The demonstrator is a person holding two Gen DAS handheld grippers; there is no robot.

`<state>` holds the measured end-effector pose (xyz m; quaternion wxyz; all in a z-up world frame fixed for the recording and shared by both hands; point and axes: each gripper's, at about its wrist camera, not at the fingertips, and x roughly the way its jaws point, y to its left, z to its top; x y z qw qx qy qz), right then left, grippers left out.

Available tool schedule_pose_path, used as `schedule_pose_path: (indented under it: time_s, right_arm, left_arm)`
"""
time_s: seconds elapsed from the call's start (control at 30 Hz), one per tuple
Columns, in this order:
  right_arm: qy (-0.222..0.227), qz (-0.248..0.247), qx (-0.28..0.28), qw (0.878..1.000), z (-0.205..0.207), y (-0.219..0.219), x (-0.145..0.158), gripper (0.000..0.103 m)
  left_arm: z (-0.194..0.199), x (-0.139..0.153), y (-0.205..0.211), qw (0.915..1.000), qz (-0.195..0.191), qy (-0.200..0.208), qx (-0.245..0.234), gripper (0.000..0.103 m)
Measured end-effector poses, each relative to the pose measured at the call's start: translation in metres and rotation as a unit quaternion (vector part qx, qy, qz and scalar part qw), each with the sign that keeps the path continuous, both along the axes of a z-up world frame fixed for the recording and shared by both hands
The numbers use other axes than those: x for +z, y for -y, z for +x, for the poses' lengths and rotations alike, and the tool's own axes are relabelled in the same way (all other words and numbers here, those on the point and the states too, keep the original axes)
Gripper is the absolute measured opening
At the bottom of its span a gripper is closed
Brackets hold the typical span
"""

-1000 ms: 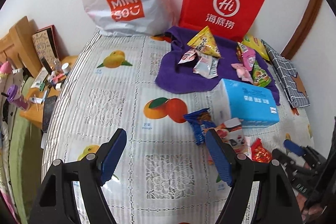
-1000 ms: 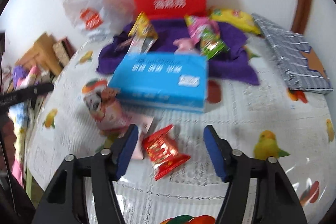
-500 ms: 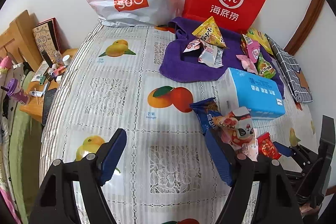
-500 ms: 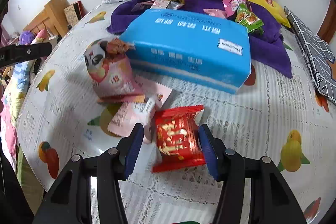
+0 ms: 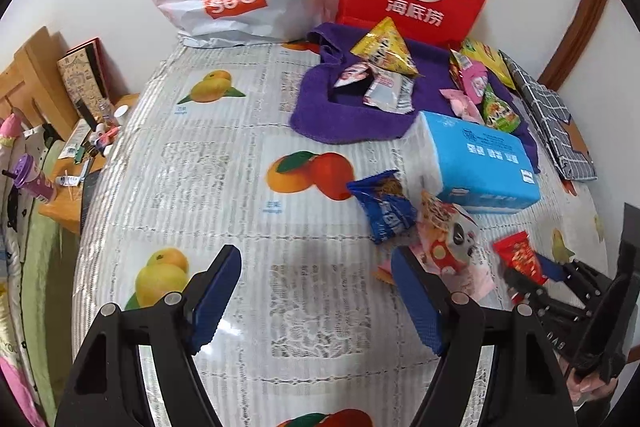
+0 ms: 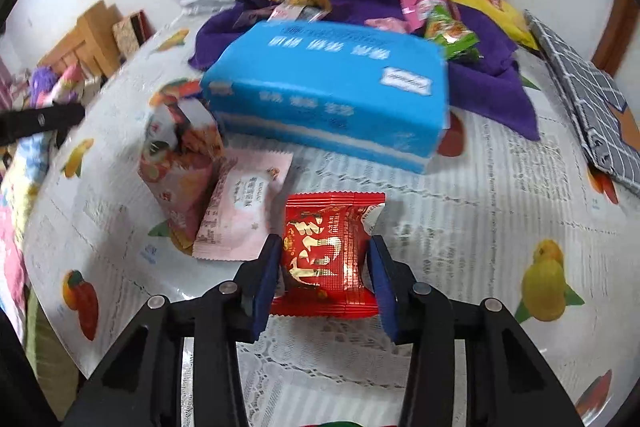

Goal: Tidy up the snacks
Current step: 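Grasp the red snack packet with the right gripper and lift it, then grasp the panda-print packet with the left gripper while the right holds the red packet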

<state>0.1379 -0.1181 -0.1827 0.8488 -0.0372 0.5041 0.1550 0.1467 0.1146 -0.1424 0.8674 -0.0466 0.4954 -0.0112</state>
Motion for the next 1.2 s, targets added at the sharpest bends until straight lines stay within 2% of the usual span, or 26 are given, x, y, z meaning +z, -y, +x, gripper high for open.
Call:
schedule_pose_path:
  time_s: [0.2, 0.4, 0.57, 0.83, 1.0, 1.07, 1.2]
  right_arm:
    - [0.015, 0.002, -0.046, 0.999, 0.000, 0.038, 0.007, 0.043]
    - [0.020, 0.016, -0.095, 0.995, 0.000, 0.078, 0.008, 0.043]
    - [0.024, 0.019, -0.114, 0.993, -0.001, 0.093, 0.002, 0.044]
    - [0.019, 0.014, -0.102, 0.995, 0.002, 0.092, -0.015, 0.044]
    - [0.022, 0.014, -0.098, 0.995, 0.002, 0.093, -0.018, 0.046]
    - [0.024, 0.011, -0.098, 0.995, 0.002, 0.092, -0.020, 0.046]
    - [0.030, 0.005, -0.098, 0.995, 0.002, 0.091, -0.020, 0.044]
  left_arm:
    - [0.002, 0.001, 0.036, 0.9985, -0.019, 0.007, -0.050, 0.076]
    - [0.008, -0.010, 0.076, 0.9957, 0.003, -0.008, -0.092, 0.078]
    - [0.015, -0.023, 0.091, 0.9949, 0.015, -0.029, -0.096, 0.078]
    - [0.022, -0.042, 0.103, 0.9937, 0.048, -0.048, -0.089, 0.078]
    - [0.028, -0.050, 0.104, 0.9930, 0.047, -0.062, -0.089, 0.075]
    - [0.029, -0.052, 0.104, 0.9929, 0.046, -0.062, -0.090, 0.071]
    - [0.031, -0.051, 0.100, 0.9935, 0.026, -0.065, -0.090, 0.051]
